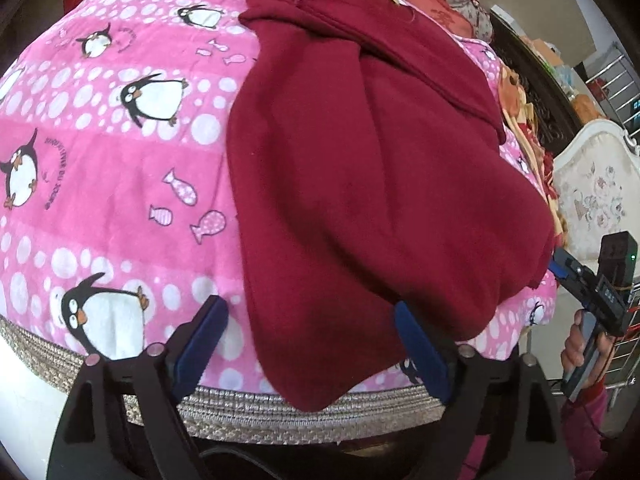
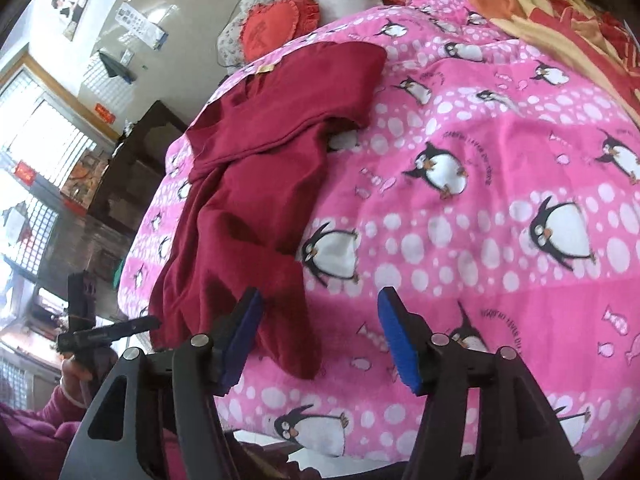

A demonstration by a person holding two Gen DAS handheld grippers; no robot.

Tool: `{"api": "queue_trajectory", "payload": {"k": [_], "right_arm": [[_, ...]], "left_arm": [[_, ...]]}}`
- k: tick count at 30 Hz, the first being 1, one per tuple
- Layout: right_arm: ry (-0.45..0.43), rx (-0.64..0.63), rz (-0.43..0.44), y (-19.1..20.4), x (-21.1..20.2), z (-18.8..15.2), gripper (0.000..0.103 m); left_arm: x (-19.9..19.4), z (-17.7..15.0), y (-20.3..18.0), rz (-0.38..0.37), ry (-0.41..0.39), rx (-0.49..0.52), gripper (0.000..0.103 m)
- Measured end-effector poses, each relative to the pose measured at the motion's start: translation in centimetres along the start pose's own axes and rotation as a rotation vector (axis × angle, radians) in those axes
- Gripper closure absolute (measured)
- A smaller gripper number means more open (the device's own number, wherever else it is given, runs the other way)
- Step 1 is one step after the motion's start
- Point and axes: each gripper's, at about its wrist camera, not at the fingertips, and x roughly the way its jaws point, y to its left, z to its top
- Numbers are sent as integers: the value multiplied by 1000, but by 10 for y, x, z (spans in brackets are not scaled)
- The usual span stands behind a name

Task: Fold small clothes
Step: 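Grasp the side edge of the folded sweatshirt with both grippers, then lift the held side and fold it across the other half with both grippers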

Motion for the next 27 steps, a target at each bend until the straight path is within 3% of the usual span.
{"api": "queue_trajectory", "payload": {"k": [5, 6, 7, 9, 10, 12, 15, 21, 24, 27], "right_arm": [[22, -17, 56, 8, 9, -10, 68], [32, -14, 58, 8, 12, -12, 69], [44, -11, 55, 8, 16, -14, 81], [50, -10, 50, 9, 21, -16, 103], [50, -11, 46, 10, 22, -17, 103], [40, -15, 51, 15, 20, -19, 103], [15, -42, 74, 27, 6, -18, 103], [-1, -143, 229, 75, -47, -30, 103], [43, -175, 281, 92, -46, -48, 103], [116, -163, 246, 88, -19, -63, 103]], "left_arm": [[3, -3, -9, 8, -12, 47, 18], [3, -4, -11, 18, -15, 68, 32], [4, -4, -14, 25, -15, 80, 50], [5, -5, -17, 12, -8, 96, 72], [6, -5, -16, -3, -2, 92, 81], [2, -3, -17, -21, 4, 99, 88], [-20, 1, -16, -36, -13, 128, 90], [-78, -3, -4, 9, -89, 188, 90], [-65, -10, 11, 36, -58, 152, 90], [-48, -15, 22, 33, -26, 97, 90]]}}
